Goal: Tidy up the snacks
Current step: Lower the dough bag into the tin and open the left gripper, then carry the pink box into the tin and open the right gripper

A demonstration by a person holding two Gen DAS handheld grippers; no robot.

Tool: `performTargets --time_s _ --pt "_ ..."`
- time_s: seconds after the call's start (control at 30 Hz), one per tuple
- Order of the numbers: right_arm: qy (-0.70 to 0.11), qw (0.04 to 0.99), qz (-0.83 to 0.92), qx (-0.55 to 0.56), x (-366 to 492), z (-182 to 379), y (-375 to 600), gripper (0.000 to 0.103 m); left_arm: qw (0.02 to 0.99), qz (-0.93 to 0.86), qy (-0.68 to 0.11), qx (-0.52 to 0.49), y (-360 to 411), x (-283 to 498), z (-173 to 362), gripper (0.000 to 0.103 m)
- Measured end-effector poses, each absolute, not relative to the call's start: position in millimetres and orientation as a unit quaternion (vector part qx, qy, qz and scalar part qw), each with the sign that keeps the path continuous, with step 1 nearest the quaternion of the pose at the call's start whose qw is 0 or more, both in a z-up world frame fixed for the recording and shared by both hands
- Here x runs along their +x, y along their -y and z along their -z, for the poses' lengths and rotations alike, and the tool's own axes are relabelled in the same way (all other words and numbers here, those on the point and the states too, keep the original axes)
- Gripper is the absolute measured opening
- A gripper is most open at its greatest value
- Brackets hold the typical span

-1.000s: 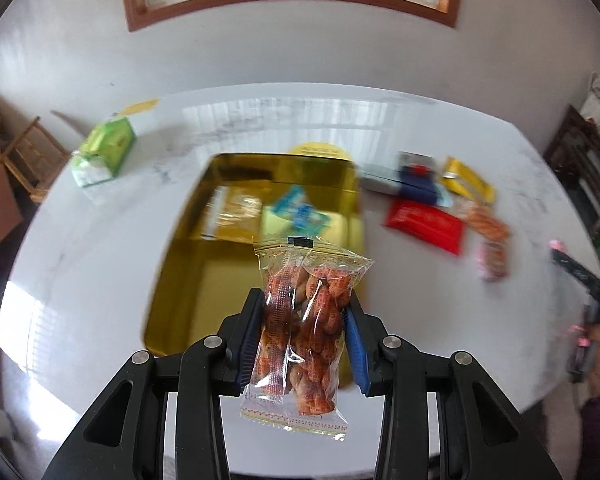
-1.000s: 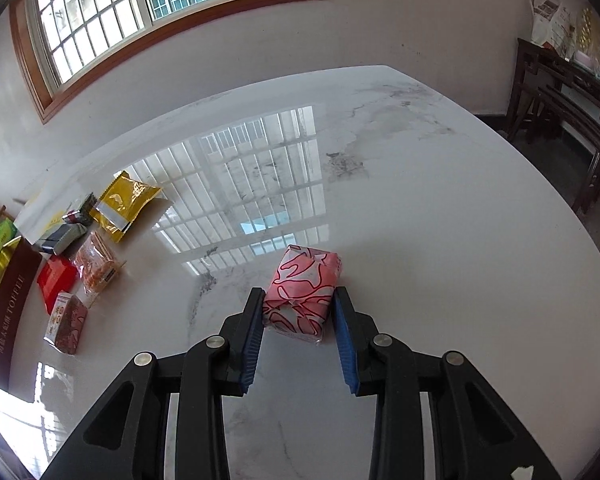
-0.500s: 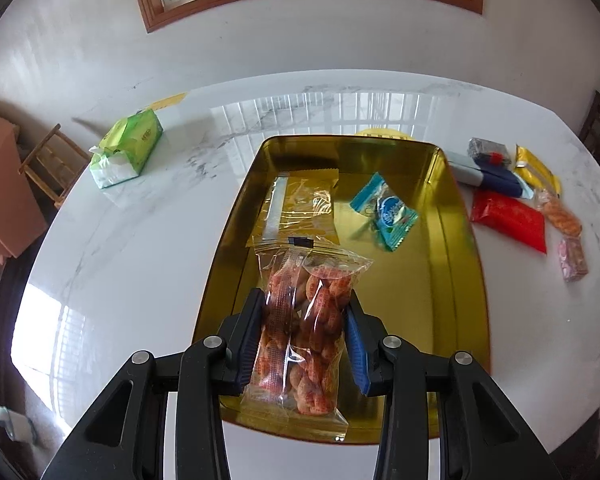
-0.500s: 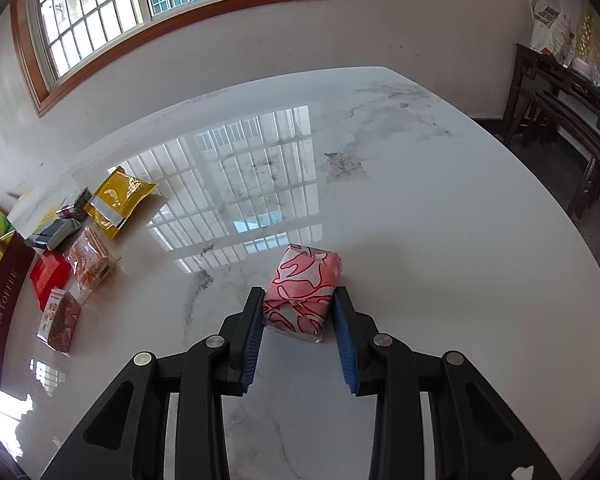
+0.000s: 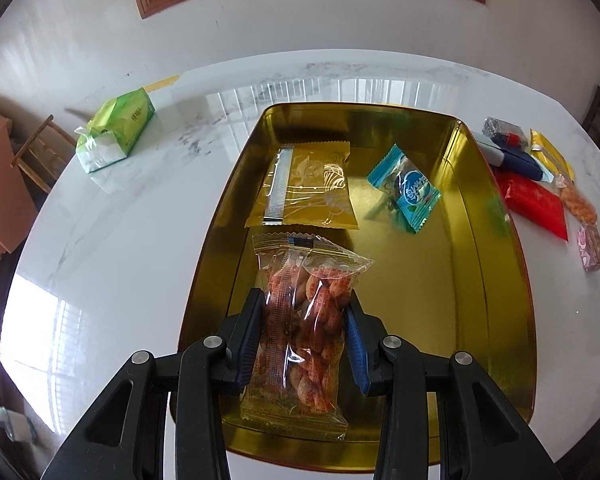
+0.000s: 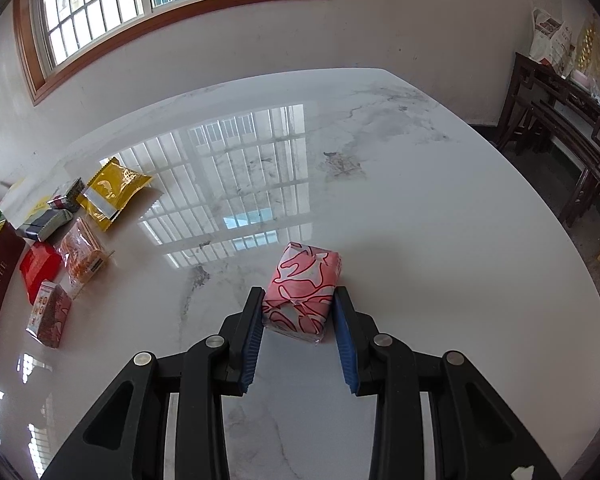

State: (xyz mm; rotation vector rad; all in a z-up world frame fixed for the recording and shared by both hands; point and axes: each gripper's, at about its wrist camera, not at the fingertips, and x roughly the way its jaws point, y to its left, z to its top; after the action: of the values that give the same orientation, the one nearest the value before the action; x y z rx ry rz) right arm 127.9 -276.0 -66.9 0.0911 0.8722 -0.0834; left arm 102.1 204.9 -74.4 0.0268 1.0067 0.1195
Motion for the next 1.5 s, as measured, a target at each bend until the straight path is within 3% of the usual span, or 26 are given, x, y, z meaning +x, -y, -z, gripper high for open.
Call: performTargets --time_s 0.57,0.63,0.7,0.93,1.27,1.5 --pt "-0.422 0.904 0.040 0.044 128 67 276 0.031 0.878 -0.063 -0.474 0.015 -211 114 86 0.042" --pt "-0.422 0.904 0.040 0.044 128 67 276 0.031 0.881 -0.056 -0.470 0.008 -213 114 85 0.046" --pt "-0.422 0.904 0.040 0.043 128 67 275 0.031 0.886 -0.055 -0.460 -0.001 -215 110 81 0.062" --pt "-0.422 0.905 0.040 0.043 128 67 275 0.031 0.908 -0.047 -0.416 -0.013 -216 95 60 0.071" --pt "-0.421 0.905 0.038 0.047 128 67 276 0.031 0.933 -0.122 -0.327 -0.094 -254 40 40 0.071" --pt "-0.407 0.912 0.019 0.055 118 61 258 0.030 0.897 -0.172 -0.321 -0.249 -353 39 54 0.072"
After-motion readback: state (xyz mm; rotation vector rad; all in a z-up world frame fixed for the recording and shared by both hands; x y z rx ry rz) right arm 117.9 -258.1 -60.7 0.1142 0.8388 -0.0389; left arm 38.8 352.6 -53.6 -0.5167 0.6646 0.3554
